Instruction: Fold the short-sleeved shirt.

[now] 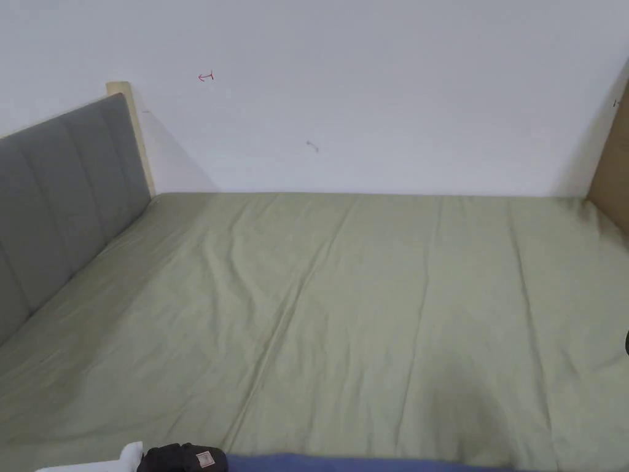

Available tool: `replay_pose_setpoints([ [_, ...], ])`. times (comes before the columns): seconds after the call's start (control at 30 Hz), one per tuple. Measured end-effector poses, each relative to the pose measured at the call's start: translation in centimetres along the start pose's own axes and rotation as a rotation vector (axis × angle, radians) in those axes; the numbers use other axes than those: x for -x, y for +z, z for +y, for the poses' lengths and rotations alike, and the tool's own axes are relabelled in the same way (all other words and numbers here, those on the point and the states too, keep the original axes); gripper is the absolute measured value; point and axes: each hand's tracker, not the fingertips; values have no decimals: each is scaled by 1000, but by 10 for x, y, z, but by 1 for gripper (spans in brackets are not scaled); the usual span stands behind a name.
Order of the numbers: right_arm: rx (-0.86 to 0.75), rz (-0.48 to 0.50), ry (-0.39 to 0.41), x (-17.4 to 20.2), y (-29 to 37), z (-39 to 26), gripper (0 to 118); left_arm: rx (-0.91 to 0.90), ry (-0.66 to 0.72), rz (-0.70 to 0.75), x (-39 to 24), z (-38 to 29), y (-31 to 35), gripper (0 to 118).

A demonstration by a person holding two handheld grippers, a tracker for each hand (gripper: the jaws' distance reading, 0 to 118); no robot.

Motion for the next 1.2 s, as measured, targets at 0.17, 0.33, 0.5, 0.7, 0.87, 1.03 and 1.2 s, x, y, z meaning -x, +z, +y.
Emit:
replay_pose_setpoints([
  [0.17, -40, -19, 20, 5, 0, -5, 2, 61, 0, -82, -20, -27, -60, 107],
  [0.33, -147, -49, 20, 18, -17, 1, 2, 50, -140, 403, 0, -18, -38, 8],
  [0.5, -142, -3, 3, 19, -43, 13, 2, -3, -284, 429, 17, 38, -36, 8],
  [0.7, -174, -34, 123, 25, -46, 19, 2, -122, -596, 776, -48, 5, -12, 9],
  [0.87, -192, -108, 208, 28, -56, 23, 2, -137, -667, 874, -95, -23, -22, 9],
  [1.03, -201, -23, 197, 25, -36, 19, 2, -72, -588, 756, -135, -38, -54, 9],
  [1.2, -203, -13, 243, 15, -10, 10, 2, 156, -383, 530, -158, -62, -137, 9],
])
